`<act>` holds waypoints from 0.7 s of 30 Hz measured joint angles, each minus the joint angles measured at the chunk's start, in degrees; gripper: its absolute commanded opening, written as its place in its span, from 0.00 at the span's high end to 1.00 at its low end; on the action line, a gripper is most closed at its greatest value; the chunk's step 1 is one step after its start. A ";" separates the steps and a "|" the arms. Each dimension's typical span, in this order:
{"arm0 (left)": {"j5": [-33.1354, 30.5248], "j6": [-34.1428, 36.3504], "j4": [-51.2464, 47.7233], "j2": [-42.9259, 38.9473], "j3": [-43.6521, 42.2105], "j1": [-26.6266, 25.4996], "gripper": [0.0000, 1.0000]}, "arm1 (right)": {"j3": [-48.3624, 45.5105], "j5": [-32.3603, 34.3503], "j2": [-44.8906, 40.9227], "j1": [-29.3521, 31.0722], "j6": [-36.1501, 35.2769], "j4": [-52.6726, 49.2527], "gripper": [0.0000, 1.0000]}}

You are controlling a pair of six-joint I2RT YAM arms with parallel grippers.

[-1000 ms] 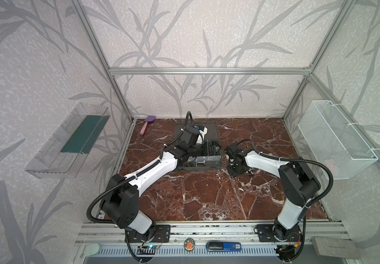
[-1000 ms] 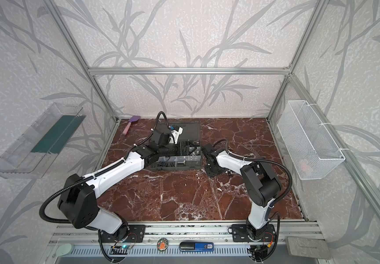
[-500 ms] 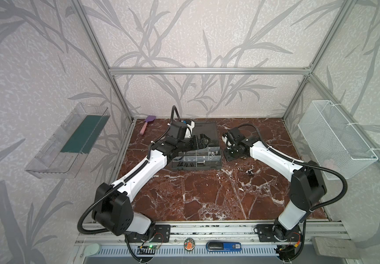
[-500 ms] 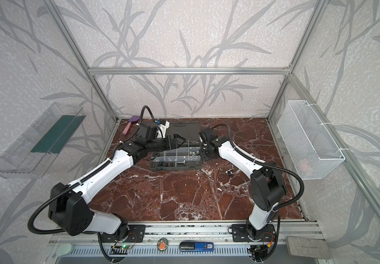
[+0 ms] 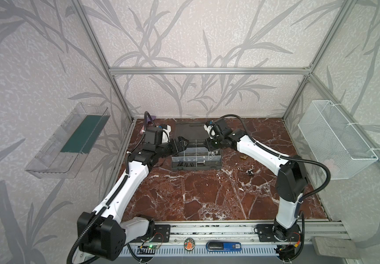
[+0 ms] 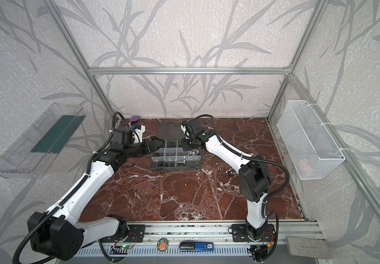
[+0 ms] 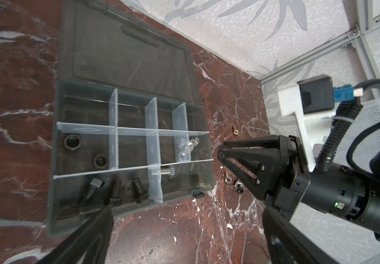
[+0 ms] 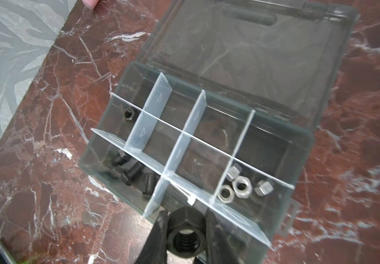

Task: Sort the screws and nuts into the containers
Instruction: 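Carry the black hex nut over the organizer with the right gripper, then lower the black nut into a compartment and open the right gripper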

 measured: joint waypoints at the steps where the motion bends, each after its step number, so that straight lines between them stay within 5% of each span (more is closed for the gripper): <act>1: 0.42 -0.04 0.24 -0.31 -1.14 0.94 0.01 | 1.27 -0.76 1.75 0.26 0.70 0.68 0.85; 21: 3.19 -1.33 5.92 -6.16 -7.10 5.64 0.00 | 28.63 -7.96 26.88 6.73 8.87 1.97 0.77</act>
